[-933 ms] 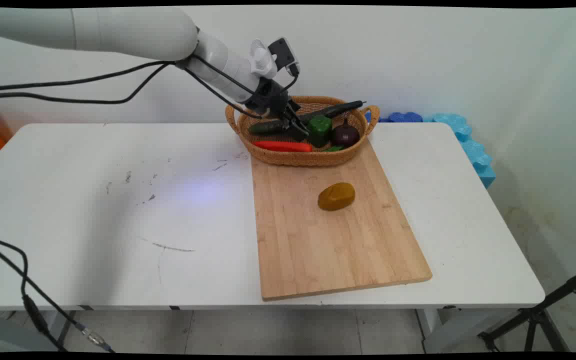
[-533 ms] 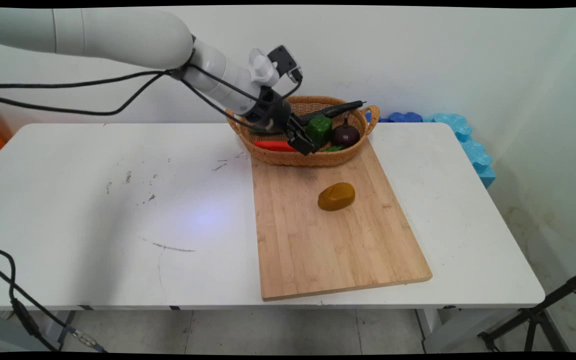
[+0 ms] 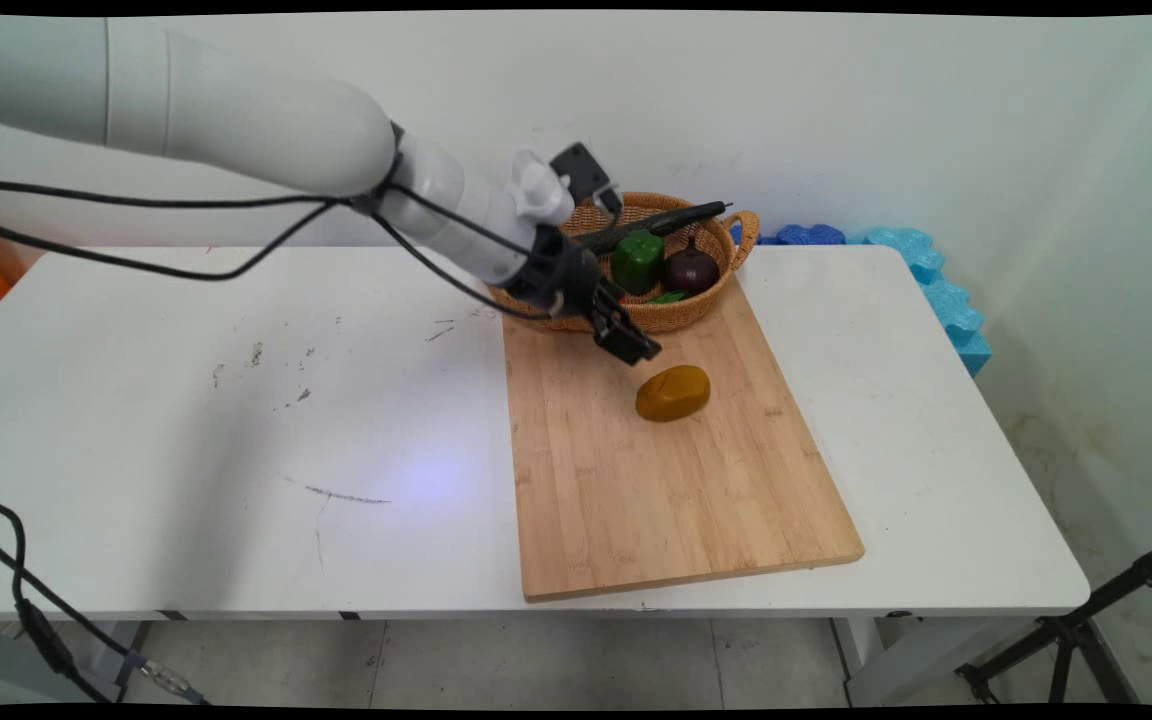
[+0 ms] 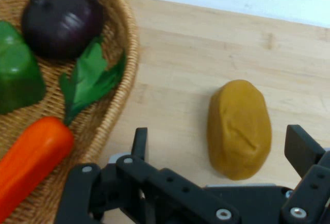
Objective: Pick up the potato from the cutting board, then place the picked object in the vegetable basket
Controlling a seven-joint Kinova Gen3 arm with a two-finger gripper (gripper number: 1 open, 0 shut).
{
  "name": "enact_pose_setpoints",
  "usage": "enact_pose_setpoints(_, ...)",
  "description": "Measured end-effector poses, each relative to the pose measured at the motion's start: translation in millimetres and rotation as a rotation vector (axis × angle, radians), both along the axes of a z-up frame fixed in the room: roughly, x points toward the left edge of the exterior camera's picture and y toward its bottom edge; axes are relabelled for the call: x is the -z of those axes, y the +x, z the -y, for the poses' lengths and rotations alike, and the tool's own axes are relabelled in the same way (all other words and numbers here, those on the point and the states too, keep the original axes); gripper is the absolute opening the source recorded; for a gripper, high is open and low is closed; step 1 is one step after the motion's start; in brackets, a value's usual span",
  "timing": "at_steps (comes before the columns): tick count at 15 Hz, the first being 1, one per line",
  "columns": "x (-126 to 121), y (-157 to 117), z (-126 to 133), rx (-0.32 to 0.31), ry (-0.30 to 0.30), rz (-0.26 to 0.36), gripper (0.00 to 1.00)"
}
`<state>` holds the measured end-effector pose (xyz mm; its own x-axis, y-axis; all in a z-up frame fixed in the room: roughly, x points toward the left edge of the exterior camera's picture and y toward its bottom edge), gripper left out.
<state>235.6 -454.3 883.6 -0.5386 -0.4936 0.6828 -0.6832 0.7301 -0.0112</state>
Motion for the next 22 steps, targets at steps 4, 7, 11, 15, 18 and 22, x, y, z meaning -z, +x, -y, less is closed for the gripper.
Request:
enact_pose_setpoints(4, 23.9, -11.8, -6.1, 0.022, 0.004, 0.007, 1.00)
enact_pose_setpoints(7, 45.4, -18.8, -5.6, 0.040, 0.003, 0.024, 1.00)
enact_pose_setpoints(11, 68.8, -26.8, -1.6, 0.059, 0.000, 0.041, 1.00)
enact_pose_setpoints(15, 85.5, -33.7, 2.8, 0.077, -0.006, 0.047, 1.00)
enact_pose_setpoints(18, 92.4, -37.7, 4.9, 0.088, -0.015, 0.047, 0.00)
enact_pose_setpoints(22, 95.7, -38.6, 4.8, 0.096, -0.024, 0.049, 0.00)
